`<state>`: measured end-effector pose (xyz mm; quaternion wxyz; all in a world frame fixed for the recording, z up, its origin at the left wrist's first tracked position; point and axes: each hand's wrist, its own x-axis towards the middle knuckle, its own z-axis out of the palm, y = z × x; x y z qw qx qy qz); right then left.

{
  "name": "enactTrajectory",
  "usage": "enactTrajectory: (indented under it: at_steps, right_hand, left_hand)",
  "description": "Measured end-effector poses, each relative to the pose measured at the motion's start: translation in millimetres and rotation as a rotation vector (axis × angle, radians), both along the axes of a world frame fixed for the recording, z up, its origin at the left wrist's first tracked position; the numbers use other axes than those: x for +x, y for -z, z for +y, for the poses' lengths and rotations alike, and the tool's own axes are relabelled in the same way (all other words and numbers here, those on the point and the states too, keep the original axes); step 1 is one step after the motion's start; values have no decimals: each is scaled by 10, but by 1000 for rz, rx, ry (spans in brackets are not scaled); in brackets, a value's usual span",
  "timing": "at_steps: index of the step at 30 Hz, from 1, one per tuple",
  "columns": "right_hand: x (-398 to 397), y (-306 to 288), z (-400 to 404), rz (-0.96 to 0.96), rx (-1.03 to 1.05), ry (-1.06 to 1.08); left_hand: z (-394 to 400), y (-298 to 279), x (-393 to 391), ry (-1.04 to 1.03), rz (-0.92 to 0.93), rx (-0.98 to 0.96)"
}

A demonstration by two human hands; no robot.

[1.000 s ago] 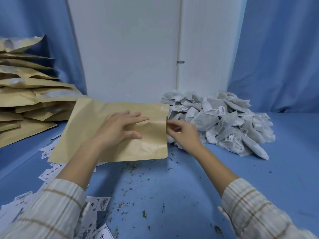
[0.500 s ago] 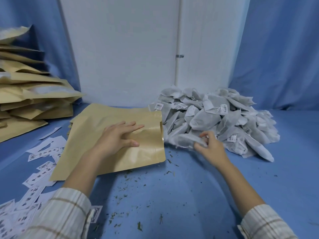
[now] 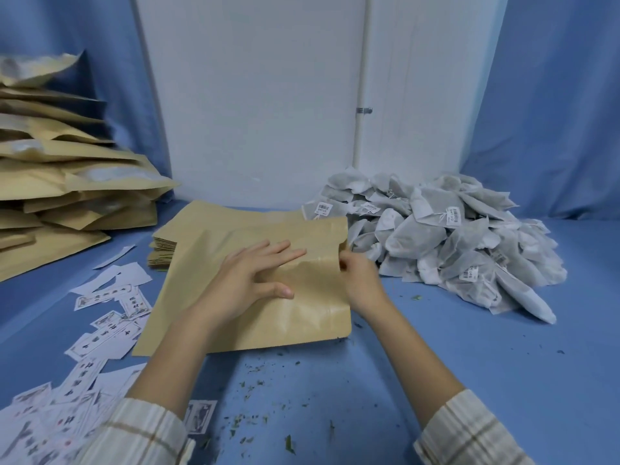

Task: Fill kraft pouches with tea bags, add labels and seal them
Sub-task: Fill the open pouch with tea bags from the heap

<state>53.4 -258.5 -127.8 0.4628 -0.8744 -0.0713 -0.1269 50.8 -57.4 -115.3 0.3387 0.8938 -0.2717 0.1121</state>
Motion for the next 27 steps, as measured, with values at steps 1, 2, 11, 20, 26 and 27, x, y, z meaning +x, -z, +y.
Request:
enactTrajectory:
  at_steps: [1,2,11,20,26,27]
  right_hand:
    - [2,-11,63,83,-83,-105]
    - [4,-15,91,154,-119,-227]
    - [284,367,-300,-81,-215,393]
    - [308,509,-670,-355,177,589]
    - [178,256,-722,-193,1109,325]
    - [171,224,-670,-153,1125,269]
  left_hand:
    - [12,-9,0,3,-1,11]
    - [38,-10,4,3,2,26]
    - [176,156,133,-196,-41,81]
    - [128,239,249,-229,-41,100]
    - [119,184,245,-213,-41,51]
    - [113,171,237,-206,-44,36]
